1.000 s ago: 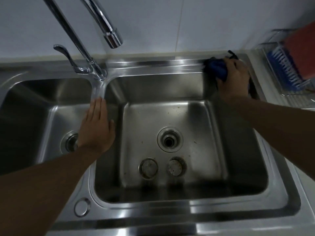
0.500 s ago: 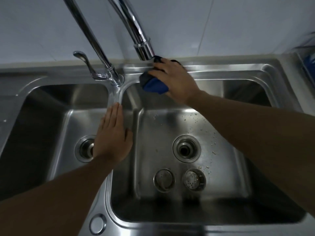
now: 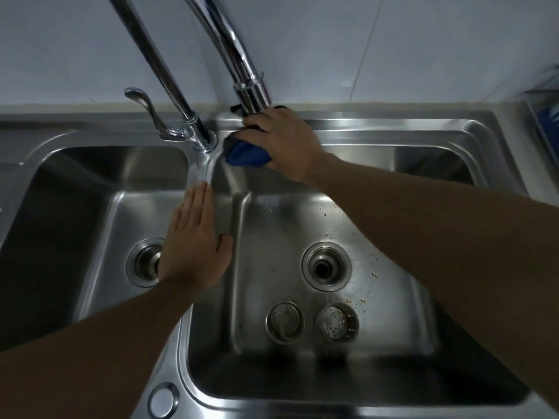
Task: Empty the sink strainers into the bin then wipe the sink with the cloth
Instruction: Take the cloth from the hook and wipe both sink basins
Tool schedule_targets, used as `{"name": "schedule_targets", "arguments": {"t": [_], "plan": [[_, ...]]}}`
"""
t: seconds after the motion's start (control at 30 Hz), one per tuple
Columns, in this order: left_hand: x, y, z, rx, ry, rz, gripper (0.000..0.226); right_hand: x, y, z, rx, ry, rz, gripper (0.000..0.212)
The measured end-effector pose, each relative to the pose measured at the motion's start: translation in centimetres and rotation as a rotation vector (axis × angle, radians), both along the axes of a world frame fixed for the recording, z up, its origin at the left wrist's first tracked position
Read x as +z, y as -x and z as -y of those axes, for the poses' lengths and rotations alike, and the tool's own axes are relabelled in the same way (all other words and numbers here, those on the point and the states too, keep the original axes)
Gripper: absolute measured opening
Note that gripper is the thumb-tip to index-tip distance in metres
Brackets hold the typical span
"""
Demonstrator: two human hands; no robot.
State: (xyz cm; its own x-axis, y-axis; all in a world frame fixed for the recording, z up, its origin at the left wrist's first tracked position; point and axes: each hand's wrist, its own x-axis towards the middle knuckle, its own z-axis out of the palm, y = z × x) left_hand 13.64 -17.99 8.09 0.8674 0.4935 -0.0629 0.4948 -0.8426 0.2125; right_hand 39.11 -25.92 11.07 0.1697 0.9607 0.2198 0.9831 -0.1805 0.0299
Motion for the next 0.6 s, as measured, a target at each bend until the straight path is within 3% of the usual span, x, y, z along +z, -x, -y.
{"name": "schedule_targets", "arguments": {"t": [0.13, 0.37, 0.47, 0.6], "plan": [[0.1, -0.1, 0.1, 0.002, -0.052, -0.026, 0.087, -0.7, -4.8, 9.3, -0.006, 0.046, 0.239, 0.044], [0.5, -0.4, 0.5, 0.002, -0.087, -0.047, 0.09, 1.2, -10.6, 23.0, 0.003, 0.294, 0.383, 0.066], [0.9, -0.5, 0.8, 0.01, -0.08, -0.062, 0.091, 0.7, -10.8, 23.1, 0.084, 0.348, 0.43, 0.071], [1.1, -0.6, 0.9, 0.014, -0.079, -0.072, 0.09, -0.7, -8.5, 15.8, 0.276, 0.136, 0.465, 0.054]]}}
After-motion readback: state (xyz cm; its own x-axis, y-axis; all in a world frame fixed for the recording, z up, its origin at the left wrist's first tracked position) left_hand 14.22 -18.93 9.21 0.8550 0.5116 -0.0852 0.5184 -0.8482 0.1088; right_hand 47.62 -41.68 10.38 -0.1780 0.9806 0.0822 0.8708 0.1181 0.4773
